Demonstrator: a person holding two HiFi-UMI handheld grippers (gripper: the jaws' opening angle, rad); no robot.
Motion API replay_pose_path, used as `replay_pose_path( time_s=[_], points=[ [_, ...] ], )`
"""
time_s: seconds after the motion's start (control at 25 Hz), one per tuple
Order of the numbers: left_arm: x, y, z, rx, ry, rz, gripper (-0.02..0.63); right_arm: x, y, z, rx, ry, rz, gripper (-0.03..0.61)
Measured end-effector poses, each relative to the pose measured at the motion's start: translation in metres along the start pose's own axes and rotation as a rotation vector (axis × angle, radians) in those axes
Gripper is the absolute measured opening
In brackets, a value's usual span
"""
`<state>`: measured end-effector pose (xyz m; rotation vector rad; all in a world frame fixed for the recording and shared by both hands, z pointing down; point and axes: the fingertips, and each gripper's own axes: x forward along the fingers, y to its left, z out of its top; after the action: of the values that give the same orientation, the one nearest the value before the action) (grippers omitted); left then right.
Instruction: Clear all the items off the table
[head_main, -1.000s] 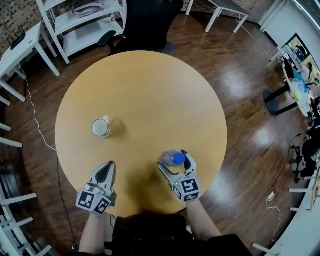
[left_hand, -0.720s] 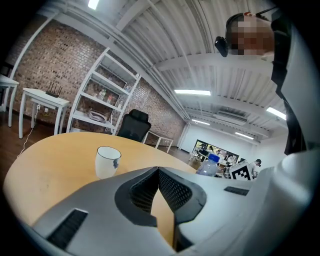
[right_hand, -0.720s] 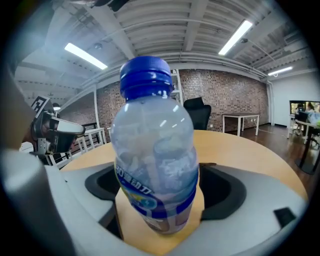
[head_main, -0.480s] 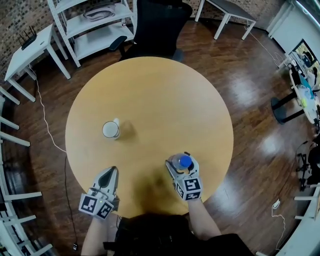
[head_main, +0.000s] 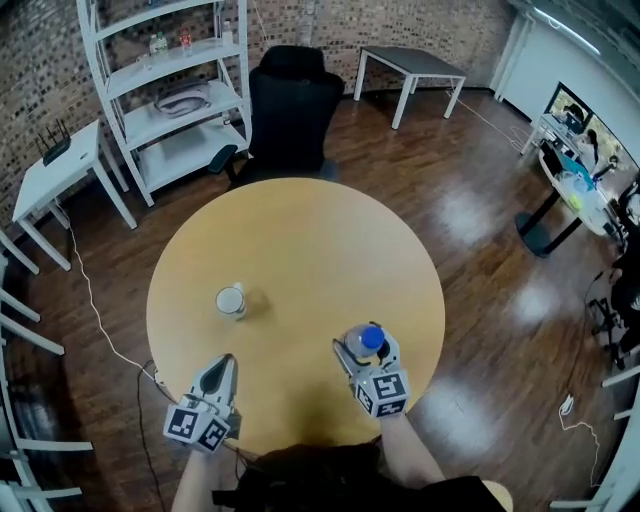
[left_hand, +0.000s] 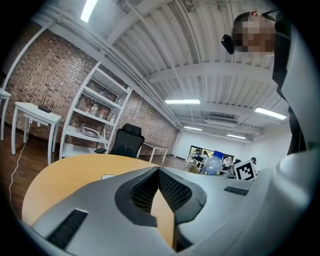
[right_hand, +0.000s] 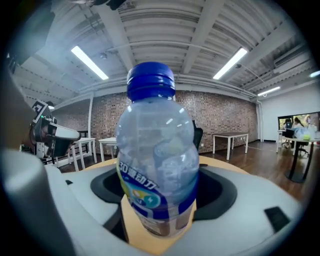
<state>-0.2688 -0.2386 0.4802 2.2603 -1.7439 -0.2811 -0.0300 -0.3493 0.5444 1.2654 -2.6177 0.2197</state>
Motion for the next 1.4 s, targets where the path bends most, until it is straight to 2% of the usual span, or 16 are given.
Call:
replay_pose_path(
  time_s=[0.24,0.48,0.6,0.68,0.92,1.0,1.24,1.4],
  points=[
    [-0.007,-0.012,0.018,0.041,-0.020,-0.026,-0.009,-0.036,0.015,0.039,-0.011,-0.084,-0.056,0.387],
    [-0.020,-0.033,0.023,0.046,-0.034,-0.162,-0.009,-0.085,0.039,0.040,0.006,-0.125,-0.141,0.385],
    [-0.018,-0.043,0.011,0.047,-0.007,-0.229,-0.009,-0.116,0.043,0.029,0.037,-0.130,-0.216,0.385],
    [-0.012,-0.062,0.003,0.040,0.017,-0.307,-0.009,-0.142,0.041,0.021,0.049,-0.126,-0.283,0.385],
    [0.007,-0.167,-0.023,0.044,0.106,-0.624,-0.009,-0.268,0.005,-0.006,0.099,-0.130,-0.601,0.385],
    [0.011,-0.197,-0.028,0.046,0.118,-0.693,-0.009,-0.307,-0.004,-0.013,0.117,-0.144,-0.686,0.385],
    [0.012,-0.296,-0.048,0.062,0.140,-0.856,-0.009,-0.409,-0.031,-0.034,0.134,-0.165,-0.864,0.385],
    [0.013,-0.386,-0.065,0.042,0.143,-0.992,-0.009,-0.484,-0.049,-0.042,0.120,-0.170,-0.973,0.385]
  ],
)
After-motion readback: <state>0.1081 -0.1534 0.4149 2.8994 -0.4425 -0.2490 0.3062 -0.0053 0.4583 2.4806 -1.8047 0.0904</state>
